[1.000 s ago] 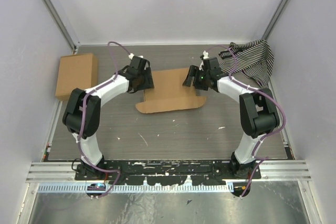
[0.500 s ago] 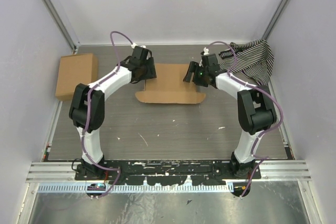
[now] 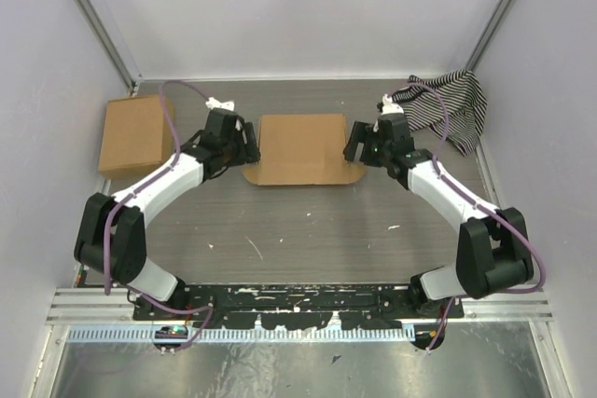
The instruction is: Fold the paper box
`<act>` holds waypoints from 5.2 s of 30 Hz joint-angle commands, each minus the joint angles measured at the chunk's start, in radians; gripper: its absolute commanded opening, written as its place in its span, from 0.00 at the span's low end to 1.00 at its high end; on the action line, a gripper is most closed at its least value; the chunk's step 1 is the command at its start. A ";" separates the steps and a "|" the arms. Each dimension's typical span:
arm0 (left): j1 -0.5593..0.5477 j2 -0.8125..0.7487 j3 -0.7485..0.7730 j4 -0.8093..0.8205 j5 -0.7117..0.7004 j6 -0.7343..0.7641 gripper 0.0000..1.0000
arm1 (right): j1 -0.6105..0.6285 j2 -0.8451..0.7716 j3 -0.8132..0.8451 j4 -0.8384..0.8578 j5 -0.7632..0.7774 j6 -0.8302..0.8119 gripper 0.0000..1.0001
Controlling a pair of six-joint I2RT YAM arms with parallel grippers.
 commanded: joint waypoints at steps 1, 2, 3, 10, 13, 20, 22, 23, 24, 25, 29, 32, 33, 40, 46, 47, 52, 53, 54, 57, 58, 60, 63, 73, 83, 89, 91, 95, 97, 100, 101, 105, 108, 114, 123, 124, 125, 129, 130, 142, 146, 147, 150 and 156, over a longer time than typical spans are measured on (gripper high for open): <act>-0.002 -0.055 -0.151 0.188 0.057 -0.024 0.77 | 0.005 -0.046 -0.109 0.073 -0.035 -0.052 0.89; -0.002 -0.054 -0.161 0.197 0.062 -0.023 0.77 | 0.006 -0.044 -0.121 0.086 -0.049 -0.049 0.89; -0.002 -0.052 -0.165 0.199 0.065 -0.021 0.77 | 0.006 -0.041 -0.132 0.100 -0.062 -0.047 0.89; -0.002 -0.022 -0.174 0.208 0.065 -0.016 0.77 | 0.006 -0.003 -0.146 0.127 -0.058 -0.035 0.89; -0.002 -0.010 -0.180 0.212 0.074 -0.027 0.77 | 0.005 -0.007 -0.149 0.113 -0.035 -0.029 0.89; -0.002 0.008 -0.186 0.221 0.080 -0.038 0.77 | -0.021 -0.004 -0.206 0.182 -0.099 0.013 0.90; -0.001 0.009 -0.190 0.228 0.086 -0.041 0.77 | -0.021 0.001 -0.220 0.206 -0.125 0.017 0.90; -0.001 0.011 -0.192 0.229 0.090 -0.040 0.77 | -0.022 0.006 -0.223 0.214 -0.137 0.015 0.89; -0.002 0.014 -0.192 0.230 0.093 -0.040 0.76 | -0.021 0.010 -0.225 0.220 -0.149 0.012 0.89; -0.001 0.017 -0.193 0.230 0.097 -0.040 0.76 | -0.021 0.013 -0.228 0.228 -0.159 0.007 0.89; -0.003 0.027 -0.208 0.248 0.114 -0.050 0.76 | -0.021 0.013 -0.244 0.254 -0.184 -0.006 0.89; -0.005 0.035 -0.222 0.264 0.133 -0.069 0.75 | -0.022 0.003 -0.253 0.267 -0.201 -0.007 0.89; -0.007 0.038 -0.224 0.268 0.136 -0.070 0.75 | -0.021 0.002 -0.253 0.269 -0.201 -0.007 0.88; -0.020 0.051 -0.235 0.281 0.150 -0.084 0.74 | -0.022 0.022 -0.250 0.284 -0.242 -0.005 0.86; -0.030 0.054 -0.239 0.294 0.171 -0.099 0.73 | -0.017 0.017 -0.248 0.280 -0.271 -0.011 0.83; -0.031 0.054 -0.240 0.295 0.177 -0.102 0.73 | -0.015 0.015 -0.245 0.272 -0.275 -0.014 0.83; -0.039 0.034 -0.239 0.281 0.196 -0.112 0.71 | 0.012 -0.001 -0.219 0.199 -0.256 -0.036 0.80; -0.040 0.028 -0.240 0.276 0.197 -0.114 0.70 | 0.019 -0.006 -0.213 0.183 -0.249 -0.041 0.79; -0.042 0.021 -0.242 0.273 0.197 -0.117 0.70 | 0.025 -0.007 -0.206 0.167 -0.246 -0.045 0.79; -0.042 0.011 -0.237 0.257 0.212 -0.120 0.69 | 0.032 -0.009 -0.190 0.125 -0.241 -0.050 0.76; -0.043 0.009 -0.235 0.251 0.219 -0.120 0.68 | 0.032 -0.011 -0.189 0.120 -0.243 -0.051 0.75; -0.044 0.005 -0.231 0.243 0.230 -0.120 0.67 | 0.033 -0.012 -0.188 0.110 -0.252 -0.054 0.72; -0.043 -0.004 -0.224 0.218 0.218 -0.114 0.67 | 0.034 -0.024 -0.181 0.083 -0.238 -0.061 0.70; -0.043 -0.004 -0.201 0.188 0.180 -0.085 0.70 | 0.034 -0.037 -0.088 0.030 0.004 -0.111 0.87; -0.044 0.051 -0.173 0.187 0.169 -0.070 0.70 | 0.034 0.073 -0.044 0.104 -0.003 -0.133 0.87; -0.046 0.053 -0.166 0.184 0.130 -0.048 0.72 | 0.034 0.101 -0.025 0.094 -0.003 -0.146 0.87; -0.044 0.062 -0.162 0.196 0.137 -0.046 0.72 | 0.034 0.099 -0.039 0.106 -0.017 -0.146 0.87; -0.045 0.082 -0.151 0.205 0.157 -0.057 0.72 | 0.034 0.106 -0.061 0.134 -0.081 -0.152 0.87; -0.049 0.089 -0.148 0.209 0.164 -0.060 0.72 | 0.033 0.109 -0.073 0.154 -0.107 -0.149 0.87; -0.052 0.090 -0.152 0.219 0.169 -0.065 0.72 | 0.033 0.117 -0.081 0.161 -0.143 -0.144 0.86; -0.054 0.088 -0.155 0.225 0.173 -0.067 0.72 | 0.034 0.121 -0.084 0.161 -0.151 -0.144 0.86; -0.057 0.088 -0.159 0.244 0.194 -0.079 0.71 | 0.035 0.129 -0.096 0.168 -0.169 -0.137 0.86; -0.057 0.086 -0.160 0.257 0.217 -0.091 0.70 | 0.036 0.129 -0.101 0.169 -0.196 -0.132 0.84; -0.058 0.078 -0.158 0.247 0.273 -0.111 0.66 | 0.047 0.095 -0.092 0.115 -0.243 -0.116 0.77; -0.058 0.068 -0.098 0.092 0.274 -0.095 0.58 | 0.053 0.076 -0.031 -0.036 -0.219 -0.106 0.69; -0.058 0.066 -0.091 0.077 0.273 -0.092 0.57 | 0.053 0.076 -0.025 -0.049 -0.215 -0.104 0.69; -0.058 0.064 -0.084 0.061 0.270 -0.088 0.57 | 0.053 0.077 -0.016 -0.061 -0.212 -0.101 0.68; -0.058 0.059 -0.055 0.004 0.266 -0.079 0.55 | 0.053 0.079 0.010 -0.095 -0.216 -0.095 0.66; -0.058 0.058 -0.051 -0.006 0.266 -0.077 0.55 | 0.053 0.078 0.017 -0.100 -0.218 -0.093 0.66; -0.058 0.076 0.019 -0.131 0.267 -0.045 0.54 | 0.052 0.072 0.109 -0.211 -0.261 -0.093 0.63; -0.059 0.073 0.025 -0.137 0.277 -0.046 0.54 | 0.051 0.084 0.123 -0.233 -0.272 -0.094 0.63; -0.058 0.073 0.026 -0.139 0.282 -0.048 0.54 | 0.052 0.086 0.125 -0.236 -0.276 -0.094 0.63; -0.058 0.075 0.032 -0.138 0.300 -0.052 0.54 | 0.050 0.090 0.126 -0.246 -0.275 -0.094 0.63; -0.057 0.074 0.037 -0.131 0.336 -0.063 0.51 | 0.050 0.107 0.127 -0.256 -0.279 -0.100 0.62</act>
